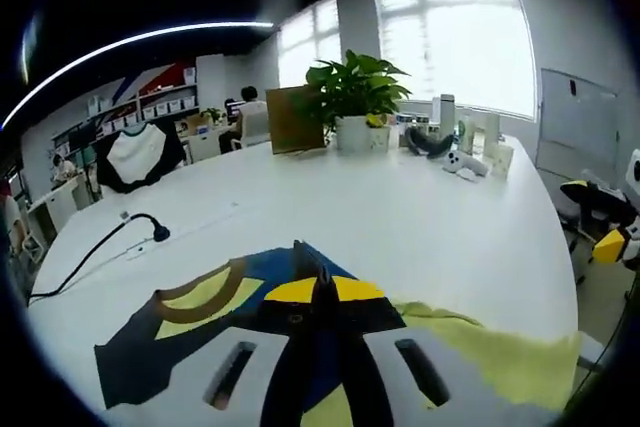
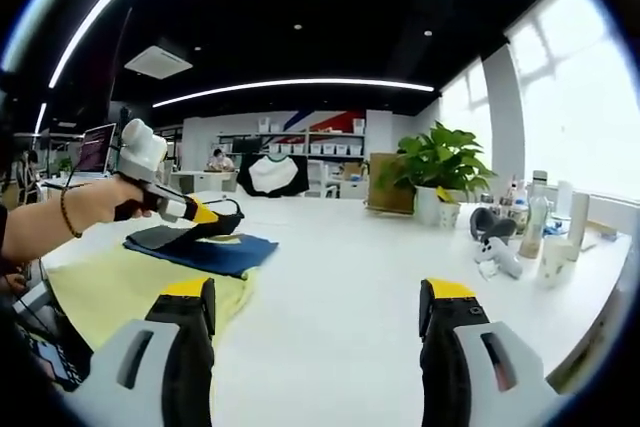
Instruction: Fold the garment on the visible template until the final outline fits inside the template.
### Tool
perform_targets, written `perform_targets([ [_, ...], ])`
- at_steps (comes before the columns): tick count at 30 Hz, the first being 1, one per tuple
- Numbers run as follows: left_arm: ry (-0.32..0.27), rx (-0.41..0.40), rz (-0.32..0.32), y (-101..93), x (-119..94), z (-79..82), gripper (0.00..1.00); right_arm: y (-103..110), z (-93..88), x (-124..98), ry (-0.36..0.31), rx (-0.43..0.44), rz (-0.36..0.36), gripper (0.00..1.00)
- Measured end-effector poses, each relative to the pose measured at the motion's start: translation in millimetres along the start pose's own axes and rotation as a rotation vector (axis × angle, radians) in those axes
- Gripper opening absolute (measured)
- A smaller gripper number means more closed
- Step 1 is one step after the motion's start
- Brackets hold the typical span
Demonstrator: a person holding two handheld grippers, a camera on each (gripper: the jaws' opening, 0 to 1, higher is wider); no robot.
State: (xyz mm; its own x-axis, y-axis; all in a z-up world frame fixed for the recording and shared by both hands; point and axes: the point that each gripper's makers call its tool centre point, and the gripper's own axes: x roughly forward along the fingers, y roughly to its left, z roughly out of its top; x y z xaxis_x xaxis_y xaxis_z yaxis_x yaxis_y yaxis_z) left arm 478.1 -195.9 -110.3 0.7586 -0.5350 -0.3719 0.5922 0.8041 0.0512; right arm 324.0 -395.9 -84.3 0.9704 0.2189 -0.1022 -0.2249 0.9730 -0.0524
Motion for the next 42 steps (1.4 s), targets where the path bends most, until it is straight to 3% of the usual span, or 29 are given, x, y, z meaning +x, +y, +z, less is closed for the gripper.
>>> perform_targets([
  [8, 0.054, -0.025, -0.022, -10.2, 23, -26.5, 0.04, -3, -1.8, -1, 0.003, 0.006, -0.007, 0.86],
  [19, 0.073, -0.052, -0.050, -20.5, 35, -50.5, 0.04, -3, -3.6, -1, 0.013, 0.006, -0.005, 0.86],
  [32, 0.041, -0.073, -0.087, -29.0, 38, -55.2, 0.08, -2, -4.6, -1, 0.016, 0.005, -0.004, 0.86],
  [35, -0.019, -0.063, -0.174, -44.0, 39, -48.6, 0.13, 0, -4.7, -1, 0.018, 0.004, -0.001, 0.86],
  [37, -0.025, -0.061, -0.177, -45.1, 36, -48.7, 0.18, 0, -4.7, -1, 0.019, 0.003, 0.001, 0.86],
  [39, -0.075, -0.004, -0.166, -41.8, 35, -38.4, 0.31, -1, -4.1, -1, 0.017, 0.005, -0.001, 0.86],
  [42, -0.131, 0.089, -0.135, -35.9, 32, -25.1, 0.59, -2, -3.9, -2, 0.015, 0.004, -0.007, 0.86],
])
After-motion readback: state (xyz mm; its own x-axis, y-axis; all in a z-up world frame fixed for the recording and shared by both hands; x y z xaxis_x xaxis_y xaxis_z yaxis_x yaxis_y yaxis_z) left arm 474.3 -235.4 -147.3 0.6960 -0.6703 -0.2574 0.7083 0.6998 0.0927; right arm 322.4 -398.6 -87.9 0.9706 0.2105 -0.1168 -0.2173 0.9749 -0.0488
